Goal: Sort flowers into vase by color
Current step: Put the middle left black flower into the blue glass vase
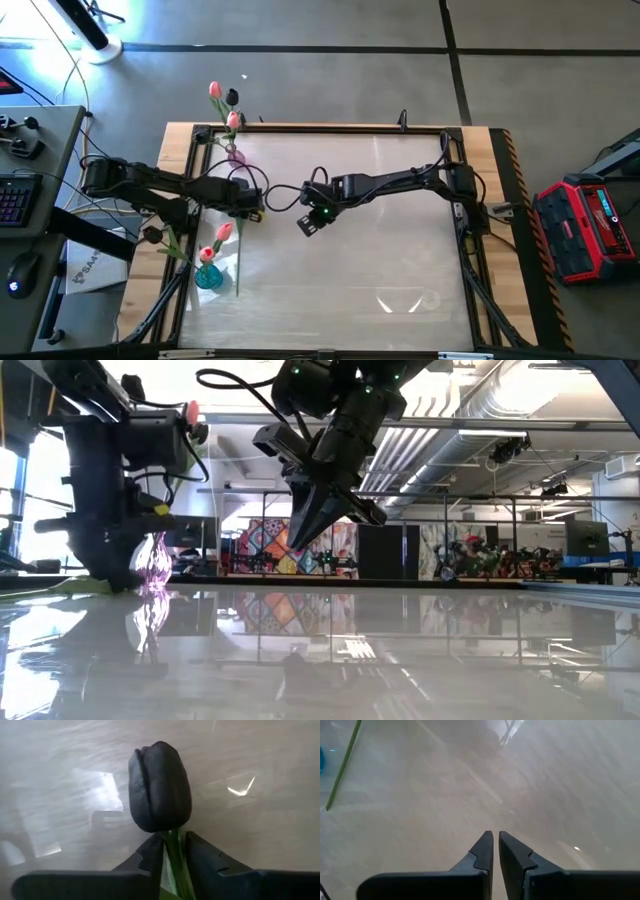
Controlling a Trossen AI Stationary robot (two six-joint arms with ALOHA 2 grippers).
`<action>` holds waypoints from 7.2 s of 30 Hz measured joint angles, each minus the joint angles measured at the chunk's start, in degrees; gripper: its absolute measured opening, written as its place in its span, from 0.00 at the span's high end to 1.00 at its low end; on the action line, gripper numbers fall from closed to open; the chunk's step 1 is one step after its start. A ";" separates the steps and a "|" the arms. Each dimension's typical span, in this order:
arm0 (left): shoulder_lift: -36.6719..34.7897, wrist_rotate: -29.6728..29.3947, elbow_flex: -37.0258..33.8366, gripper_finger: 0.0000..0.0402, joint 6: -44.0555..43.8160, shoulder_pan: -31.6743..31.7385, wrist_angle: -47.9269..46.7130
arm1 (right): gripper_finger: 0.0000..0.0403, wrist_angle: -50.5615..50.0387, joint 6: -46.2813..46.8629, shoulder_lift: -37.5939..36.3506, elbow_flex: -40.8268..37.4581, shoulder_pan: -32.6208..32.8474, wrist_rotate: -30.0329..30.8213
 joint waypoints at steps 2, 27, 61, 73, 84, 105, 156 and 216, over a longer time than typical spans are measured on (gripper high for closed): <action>-0.66 0.00 -0.10 0.88 0.06 0.02 0.14 | 0.95 -0.03 0.00 0.00 -0.02 0.02 0.07; -20.67 -1.45 6.70 1.00 14.95 -4.38 9.59 | 0.95 -0.54 0.90 0.00 -0.02 0.07 1.13; -37.02 16.95 29.29 1.00 64.84 -22.88 27.25 | 0.95 -4.97 11.14 0.00 -0.02 1.96 6.17; -41.52 15.30 33.55 1.00 73.34 -24.04 23.01 | 0.95 -4.93 14.34 0.00 -0.02 3.00 6.57; -43.27 15.39 33.55 1.00 76.89 -24.04 17.42 | 0.95 -4.96 18.66 0.00 -0.02 5.65 7.17; -47.44 22.30 35.98 1.00 60.28 -24.04 -2.01 | 0.95 -4.83 25.34 0.02 -0.02 8.81 9.57; -60.01 41.74 0.22 0.98 53.24 -30.16 31.62 | 0.95 -2.51 35.89 0.02 -0.02 12.05 9.50; -56.87 39.22 1.13 0.43 6.78 -30.40 14.10 | 0.95 6.14 33.67 0.02 0.00 15.57 10.57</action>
